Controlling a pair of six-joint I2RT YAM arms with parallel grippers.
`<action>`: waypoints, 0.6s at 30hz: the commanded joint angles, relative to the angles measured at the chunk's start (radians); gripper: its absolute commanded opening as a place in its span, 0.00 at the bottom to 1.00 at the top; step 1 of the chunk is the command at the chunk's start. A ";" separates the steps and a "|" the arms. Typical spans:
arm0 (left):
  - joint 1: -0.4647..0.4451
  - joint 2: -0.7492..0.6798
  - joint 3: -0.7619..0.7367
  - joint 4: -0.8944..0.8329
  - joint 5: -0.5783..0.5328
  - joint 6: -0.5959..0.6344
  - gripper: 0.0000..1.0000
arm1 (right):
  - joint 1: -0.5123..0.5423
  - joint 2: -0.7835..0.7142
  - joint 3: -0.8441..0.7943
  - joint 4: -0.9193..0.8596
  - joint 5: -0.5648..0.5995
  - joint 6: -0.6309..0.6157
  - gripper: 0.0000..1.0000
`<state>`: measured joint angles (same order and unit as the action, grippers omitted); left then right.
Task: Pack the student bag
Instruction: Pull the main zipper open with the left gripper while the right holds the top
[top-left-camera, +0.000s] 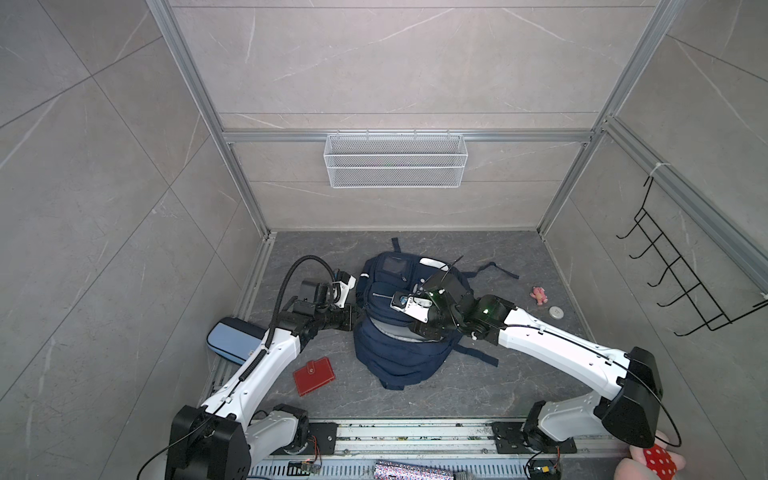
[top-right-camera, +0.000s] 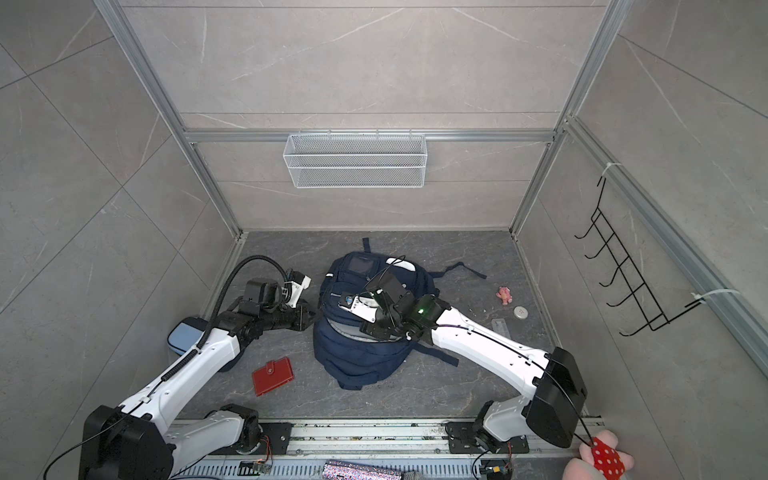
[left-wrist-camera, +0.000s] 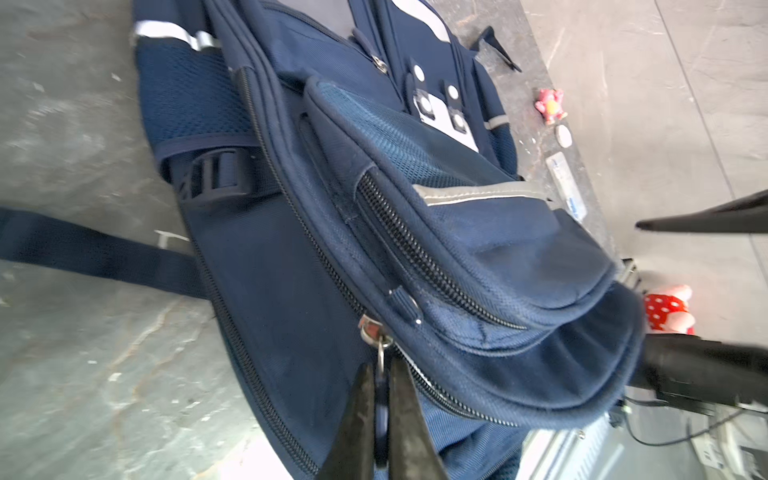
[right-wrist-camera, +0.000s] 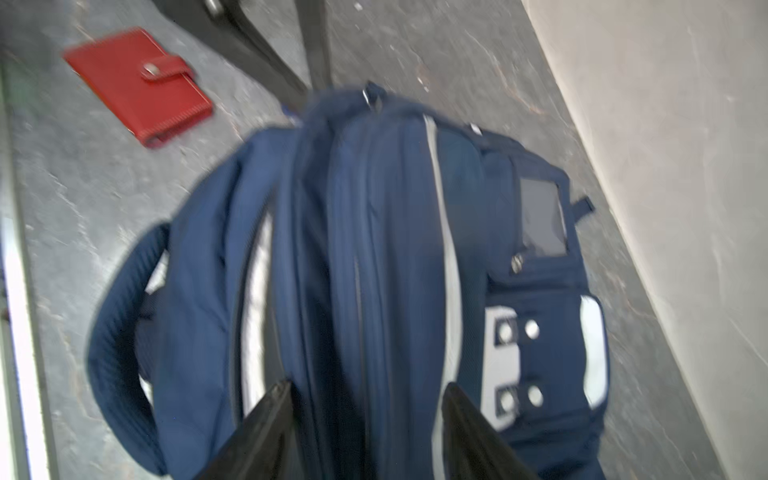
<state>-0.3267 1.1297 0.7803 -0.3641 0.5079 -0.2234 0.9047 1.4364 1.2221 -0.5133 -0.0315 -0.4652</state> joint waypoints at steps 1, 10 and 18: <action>-0.041 -0.019 0.061 0.049 0.067 -0.052 0.00 | 0.056 0.041 0.048 0.039 -0.036 0.032 0.60; -0.081 -0.044 0.074 0.048 0.047 -0.085 0.00 | 0.069 0.173 0.015 0.157 0.128 0.075 0.66; -0.060 -0.038 0.081 -0.033 -0.062 -0.082 0.00 | 0.002 0.159 -0.003 0.144 0.203 0.118 0.20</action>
<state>-0.3996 1.1244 0.7956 -0.3950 0.4740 -0.2901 0.9493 1.6138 1.2404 -0.3649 0.0937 -0.3809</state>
